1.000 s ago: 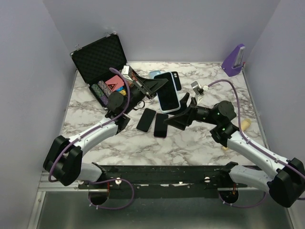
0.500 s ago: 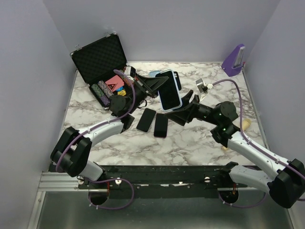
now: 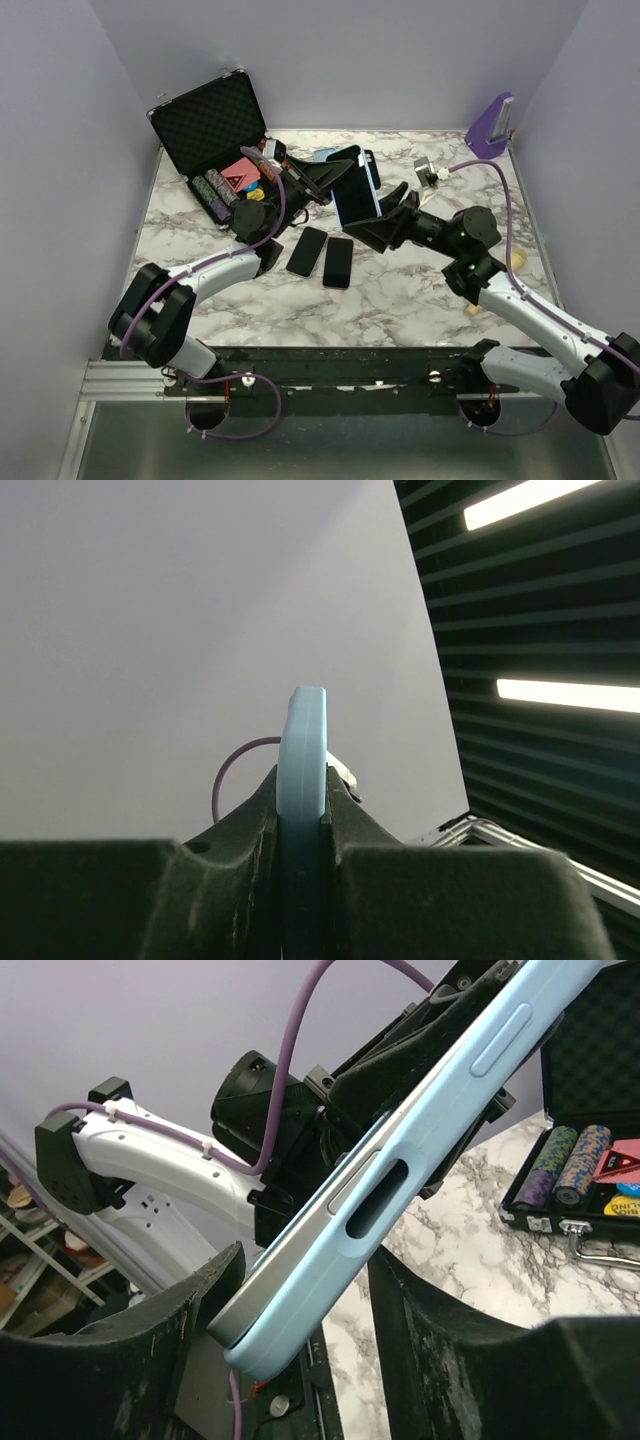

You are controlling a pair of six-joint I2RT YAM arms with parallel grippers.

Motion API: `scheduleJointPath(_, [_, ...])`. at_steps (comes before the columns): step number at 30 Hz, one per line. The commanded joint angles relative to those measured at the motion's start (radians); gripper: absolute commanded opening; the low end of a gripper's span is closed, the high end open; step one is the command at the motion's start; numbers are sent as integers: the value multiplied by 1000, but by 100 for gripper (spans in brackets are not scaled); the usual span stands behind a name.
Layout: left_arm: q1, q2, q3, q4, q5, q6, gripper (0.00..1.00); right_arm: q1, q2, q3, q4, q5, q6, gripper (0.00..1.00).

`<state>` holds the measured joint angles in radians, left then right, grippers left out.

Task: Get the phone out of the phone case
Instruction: Remove the phone case from the phone.

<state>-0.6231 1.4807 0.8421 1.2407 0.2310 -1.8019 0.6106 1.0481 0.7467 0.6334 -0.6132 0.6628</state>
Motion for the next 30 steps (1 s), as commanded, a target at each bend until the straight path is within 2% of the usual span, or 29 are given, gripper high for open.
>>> scheduleJointPath(1, [-7,-10,9,178,-32,-43,0,5,29,31,-32,-31,-46,64])
scheduleJointPath(4, [-6,-11,12,177,-30,-43,0,3,43,54,-73,-51,-75,66])
scheduleJointPath(8, [-10,-20,17,161,-25,-30,0,5,43,48,-72,-16,-78,58])
scheduleJointPath(13, [-10,-37,15,148,-18,-48,0,3,43,39,-73,6,-94,34])
scheduleJointPath(18, [-10,-46,58,105,34,-163,0,5,43,-1,-94,-28,-297,16])
scheduleJointPath(21, [-10,-56,80,65,73,-241,0,5,76,11,-136,-34,-417,1])
scheduleJointPath(27, [-10,-82,72,48,129,-361,0,5,90,2,-164,-2,-627,1])
scheduleJointPath(30, [-10,-76,83,55,178,-398,0,5,99,2,-139,29,-652,1])
